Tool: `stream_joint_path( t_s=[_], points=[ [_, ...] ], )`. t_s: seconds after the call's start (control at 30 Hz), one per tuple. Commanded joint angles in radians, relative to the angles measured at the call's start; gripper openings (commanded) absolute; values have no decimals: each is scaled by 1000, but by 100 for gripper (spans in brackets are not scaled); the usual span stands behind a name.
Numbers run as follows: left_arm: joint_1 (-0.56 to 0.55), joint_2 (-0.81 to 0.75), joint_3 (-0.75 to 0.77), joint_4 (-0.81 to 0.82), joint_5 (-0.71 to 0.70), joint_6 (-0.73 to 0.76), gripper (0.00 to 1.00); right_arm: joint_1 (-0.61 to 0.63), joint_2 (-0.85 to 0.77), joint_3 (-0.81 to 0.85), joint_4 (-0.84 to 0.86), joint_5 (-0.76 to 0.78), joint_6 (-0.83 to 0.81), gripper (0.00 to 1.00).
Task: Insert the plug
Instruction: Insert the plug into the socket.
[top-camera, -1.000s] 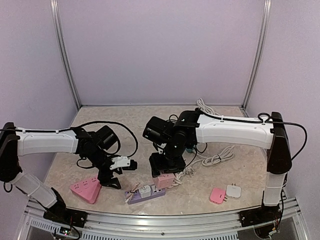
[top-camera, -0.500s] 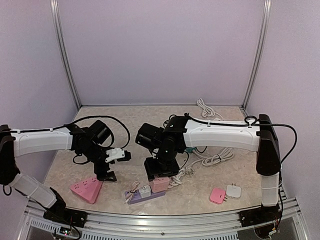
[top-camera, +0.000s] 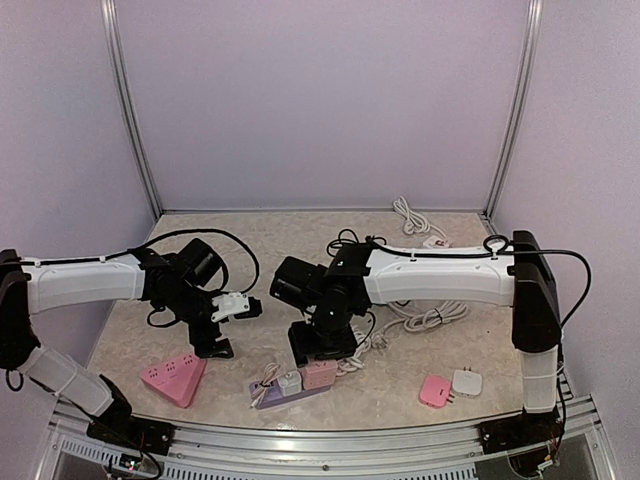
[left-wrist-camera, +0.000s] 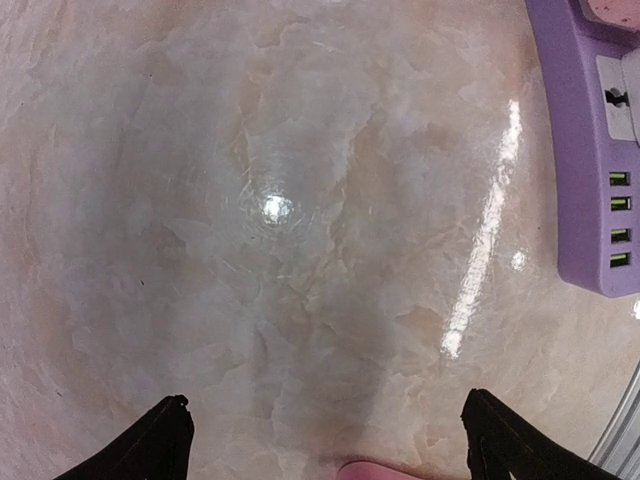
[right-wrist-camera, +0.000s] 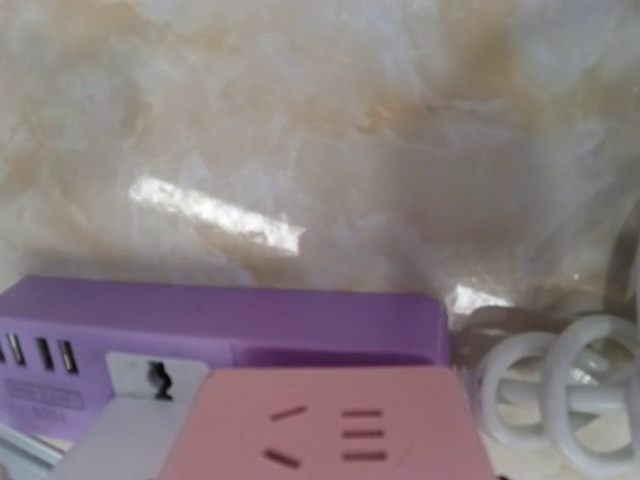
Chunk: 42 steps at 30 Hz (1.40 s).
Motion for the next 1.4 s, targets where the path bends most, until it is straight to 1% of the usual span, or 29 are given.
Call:
stream_joint_path(
  t_s=[0.0,0.17,0.27,0.4,0.47,0.6,0.8,0.93,1.03,1.13,1.17,1.27,1.37],
  points=[
    [6,-8,8,8,1,-9,92,14,12,-11,-1,112,10,0],
    [6,-2,9,8,1,-8,92,23,45,11,-56,154,14,0],
    [6,5,10,8,3,-8,92,28,67,18,-58,157,24,0],
    [6,11,12,7,0,-8,92,30,139,39,-86,159,31,0],
    [6,12,12,5,1,-8,92,30,164,19,-80,154,33,0],
    [6,18,9,5,-6,-8,92,37,157,-71,-44,164,81,0],
    [6,35,14,4,-11,-8,92,99,177,-61,-86,270,132,0],
    [6,49,17,3,-11,-9,92,107,127,-90,-25,262,131,0],
    [6,63,19,-2,-13,-11,92,103,75,-44,-38,304,118,24],
    [6,72,20,-4,-18,-11,92,101,36,-3,-57,328,101,37],
    [6,74,22,-5,-20,-11,92,102,26,4,-52,321,96,43],
    [6,80,25,-6,-21,-11,92,102,9,10,-25,306,78,55],
    [6,89,27,-10,-20,-12,92,101,0,14,-3,302,70,61]
  ],
)
